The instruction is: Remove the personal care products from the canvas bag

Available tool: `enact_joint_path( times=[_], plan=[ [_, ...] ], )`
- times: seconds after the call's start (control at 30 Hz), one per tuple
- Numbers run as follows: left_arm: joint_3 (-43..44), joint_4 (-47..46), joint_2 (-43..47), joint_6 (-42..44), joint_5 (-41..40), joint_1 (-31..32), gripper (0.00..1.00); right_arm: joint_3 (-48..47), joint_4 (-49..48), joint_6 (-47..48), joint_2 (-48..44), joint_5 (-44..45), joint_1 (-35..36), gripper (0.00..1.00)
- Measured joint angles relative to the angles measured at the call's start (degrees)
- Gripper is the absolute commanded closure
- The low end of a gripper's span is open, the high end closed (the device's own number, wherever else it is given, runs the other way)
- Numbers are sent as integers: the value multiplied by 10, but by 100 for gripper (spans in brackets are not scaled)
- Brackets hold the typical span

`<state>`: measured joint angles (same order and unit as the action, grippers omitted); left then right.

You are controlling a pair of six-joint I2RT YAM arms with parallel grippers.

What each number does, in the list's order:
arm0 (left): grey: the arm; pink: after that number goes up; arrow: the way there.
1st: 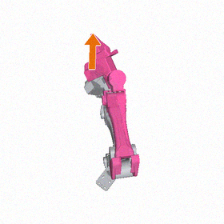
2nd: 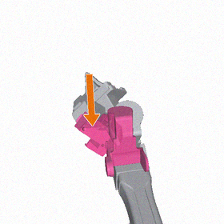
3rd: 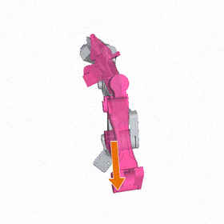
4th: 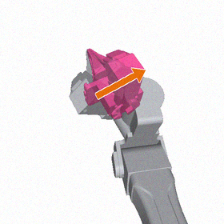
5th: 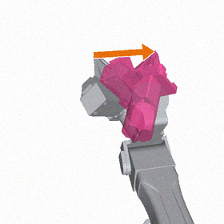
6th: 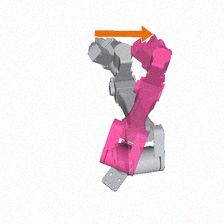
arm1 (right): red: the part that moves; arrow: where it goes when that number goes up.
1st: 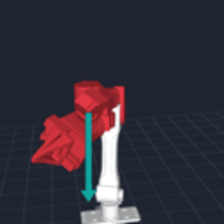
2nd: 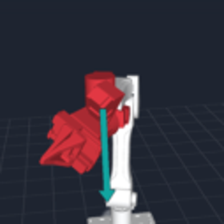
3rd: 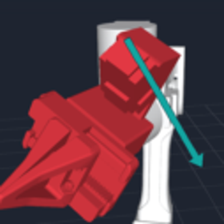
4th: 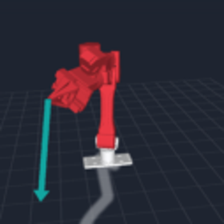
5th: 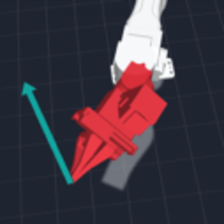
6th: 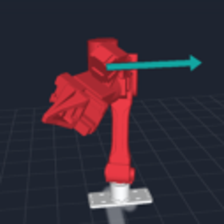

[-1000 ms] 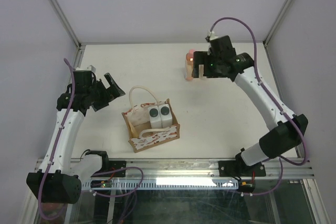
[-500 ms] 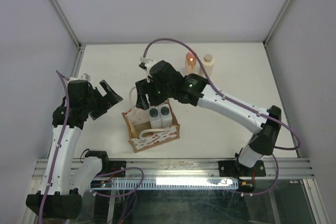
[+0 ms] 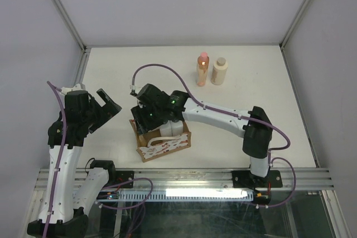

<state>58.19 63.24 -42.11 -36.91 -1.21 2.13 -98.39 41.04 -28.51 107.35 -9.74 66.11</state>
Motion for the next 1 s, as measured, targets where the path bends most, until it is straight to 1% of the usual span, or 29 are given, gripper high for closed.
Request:
enact_joint_path(
  times=[0.13, 0.27, 0.43, 0.53, 0.63, 0.77, 0.83, 1.0],
  plan=[
    [2, 7, 0, 0, -3, 0, 1, 0, 2, -6, 11, -10, 14, 51],
    [2, 14, 0, 0, -3, 0, 1, -1, 2, -9, 14, -14, 20, 59],
    [2, 23, 6, 0, -3, 0, 1, -20, 16, -15, 35, 1, 24, 67],
    [2, 24, 10, 0, -3, 0, 1, -20, 24, -17, 43, 6, 24, 67],
    [2, 24, 10, 0, -4, 0, 1, -24, 41, -18, 55, 17, 24, 63],
    [2, 24, 10, 0, -4, 0, 1, -63, 76, -20, 86, 43, 25, 66],
    [2, 24, 10, 0, -4, 0, 1, -77, 87, -19, 100, 56, 26, 71],
    [2, 24, 6, 0, -4, 0, 1, -84, 99, -15, 105, 61, 27, 89]
  ],
)
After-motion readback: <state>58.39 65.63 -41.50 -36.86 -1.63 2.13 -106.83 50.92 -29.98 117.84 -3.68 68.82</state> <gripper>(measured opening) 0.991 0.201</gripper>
